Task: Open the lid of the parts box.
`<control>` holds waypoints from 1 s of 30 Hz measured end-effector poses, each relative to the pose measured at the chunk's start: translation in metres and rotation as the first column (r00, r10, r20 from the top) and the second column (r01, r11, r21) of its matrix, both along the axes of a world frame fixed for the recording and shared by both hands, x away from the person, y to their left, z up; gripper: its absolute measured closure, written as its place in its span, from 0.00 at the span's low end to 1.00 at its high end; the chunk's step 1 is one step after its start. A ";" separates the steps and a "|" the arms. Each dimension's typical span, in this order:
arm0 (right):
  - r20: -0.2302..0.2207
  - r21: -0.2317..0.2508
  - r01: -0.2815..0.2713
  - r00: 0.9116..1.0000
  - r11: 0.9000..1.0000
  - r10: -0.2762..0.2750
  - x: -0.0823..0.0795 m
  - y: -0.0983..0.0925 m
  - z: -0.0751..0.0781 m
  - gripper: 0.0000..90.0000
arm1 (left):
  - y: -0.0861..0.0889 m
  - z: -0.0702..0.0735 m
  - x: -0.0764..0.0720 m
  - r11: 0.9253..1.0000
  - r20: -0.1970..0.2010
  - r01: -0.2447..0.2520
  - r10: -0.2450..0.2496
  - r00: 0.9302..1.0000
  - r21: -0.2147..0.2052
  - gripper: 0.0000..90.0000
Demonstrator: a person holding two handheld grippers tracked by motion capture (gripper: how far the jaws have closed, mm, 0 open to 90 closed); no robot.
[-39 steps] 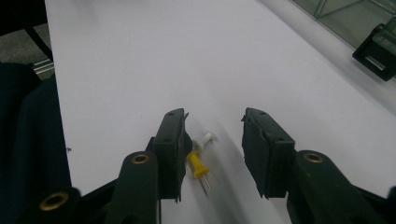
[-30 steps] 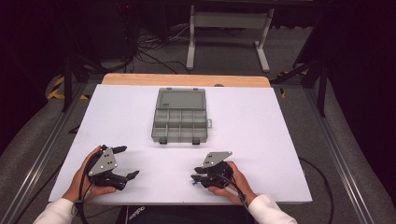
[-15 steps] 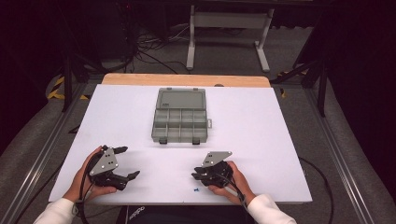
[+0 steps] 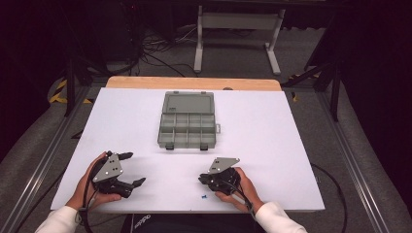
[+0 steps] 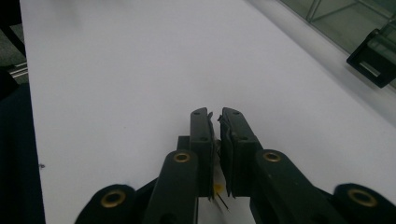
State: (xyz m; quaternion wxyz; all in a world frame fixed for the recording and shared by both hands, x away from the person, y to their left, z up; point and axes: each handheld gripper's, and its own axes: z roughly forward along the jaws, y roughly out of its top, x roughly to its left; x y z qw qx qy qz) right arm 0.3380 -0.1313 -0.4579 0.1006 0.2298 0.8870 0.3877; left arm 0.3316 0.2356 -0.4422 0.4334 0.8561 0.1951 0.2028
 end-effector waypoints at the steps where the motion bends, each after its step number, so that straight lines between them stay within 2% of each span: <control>1: 0.000 0.000 0.000 1.000 1.000 0.000 0.000 0.000 0.000 0.93 | 0.000 0.000 0.000 1.000 0.000 0.000 0.000 1.000 0.000 0.10; 6: 0.014 0.017 0.004 1.000 1.000 -0.005 0.001 -0.003 0.005 0.93 | 0.001 0.001 0.001 1.000 -0.007 0.002 -0.002 1.000 -0.016 0.09; 7: 0.018 0.020 0.005 1.000 1.000 -0.006 0.002 -0.003 0.006 0.93 | 0.001 0.001 0.001 1.000 -0.005 0.005 -0.005 1.000 -0.006 0.08; 12: 0.038 0.026 0.006 0.999 1.000 -0.007 0.004 -0.004 0.011 0.93 | 0.002 0.001 0.001 1.000 -0.006 0.011 -0.011 1.000 -0.012 0.07; 17: 0.068 0.055 0.026 0.997 0.998 -0.030 0.009 -0.007 0.021 0.93 | 0.003 0.001 0.002 1.000 -0.008 0.011 -0.011 1.000 -0.021 0.06; 30: 0.107 0.088 0.039 0.993 0.995 -0.048 0.022 -0.008 0.032 0.93 | 0.005 0.002 0.002 0.999 -0.006 0.002 -0.003 1.000 -0.035 0.05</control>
